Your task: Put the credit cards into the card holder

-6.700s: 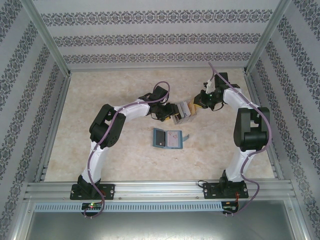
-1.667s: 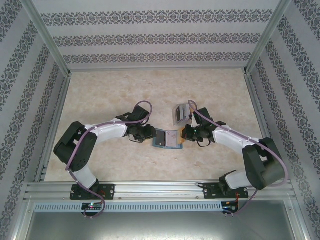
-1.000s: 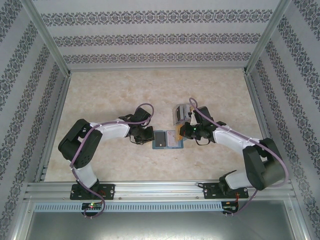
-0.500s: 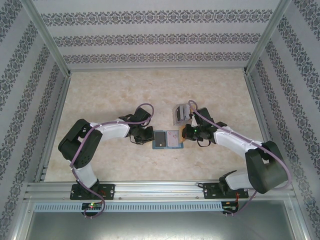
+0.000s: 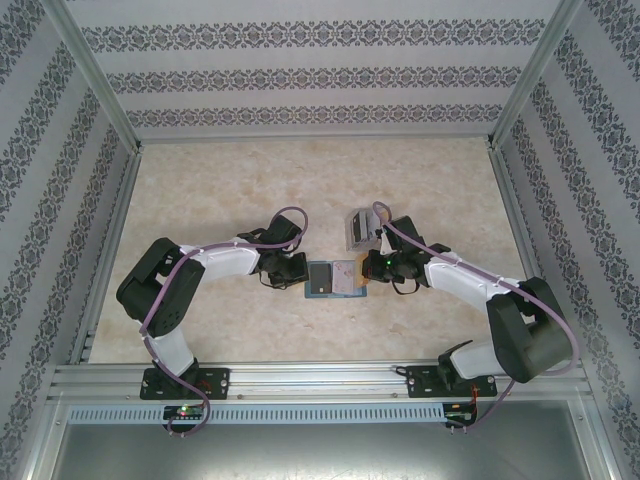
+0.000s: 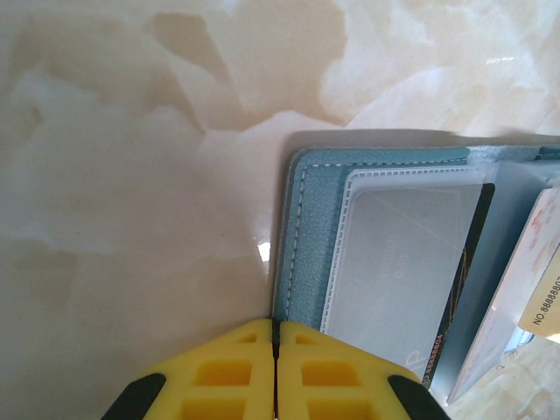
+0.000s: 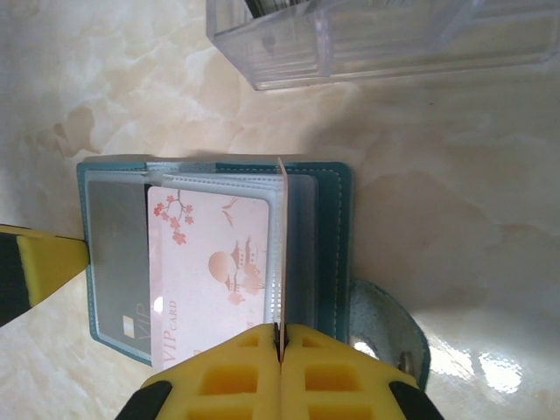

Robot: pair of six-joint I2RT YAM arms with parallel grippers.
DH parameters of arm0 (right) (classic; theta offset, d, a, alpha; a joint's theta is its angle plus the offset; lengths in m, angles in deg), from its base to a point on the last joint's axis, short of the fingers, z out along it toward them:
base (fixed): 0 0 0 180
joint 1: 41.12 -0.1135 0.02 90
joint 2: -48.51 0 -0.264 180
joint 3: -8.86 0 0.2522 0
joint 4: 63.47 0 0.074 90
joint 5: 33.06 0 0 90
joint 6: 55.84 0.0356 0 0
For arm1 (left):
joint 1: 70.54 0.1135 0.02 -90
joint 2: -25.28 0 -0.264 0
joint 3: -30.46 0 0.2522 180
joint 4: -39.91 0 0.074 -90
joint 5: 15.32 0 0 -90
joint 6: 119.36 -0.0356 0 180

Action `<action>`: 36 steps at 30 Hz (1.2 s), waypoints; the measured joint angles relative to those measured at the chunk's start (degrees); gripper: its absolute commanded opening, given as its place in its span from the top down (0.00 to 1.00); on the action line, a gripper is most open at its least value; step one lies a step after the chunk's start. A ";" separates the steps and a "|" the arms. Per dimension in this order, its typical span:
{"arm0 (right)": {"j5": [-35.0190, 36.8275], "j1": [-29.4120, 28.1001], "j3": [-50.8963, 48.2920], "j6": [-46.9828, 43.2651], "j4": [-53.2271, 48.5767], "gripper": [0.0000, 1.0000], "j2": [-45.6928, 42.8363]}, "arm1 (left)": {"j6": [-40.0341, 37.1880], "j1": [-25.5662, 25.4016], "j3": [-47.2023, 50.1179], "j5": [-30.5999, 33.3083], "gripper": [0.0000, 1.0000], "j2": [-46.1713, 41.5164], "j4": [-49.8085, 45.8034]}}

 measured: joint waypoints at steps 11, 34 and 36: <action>2.67 0.00 0.07 -1.27 -3.02 0.95 -4.63 | 0.00 0.00 0.00 0.02 0.93 0.00 0.00; -0.22 0.00 0.11 0.37 -0.35 0.95 -1.53 | 0.00 0.00 0.00 0.00 0.93 0.00 -0.02; -0.61 -0.02 0.11 0.72 -0.17 0.95 -2.14 | 0.00 0.00 -0.02 0.00 0.93 0.00 -0.04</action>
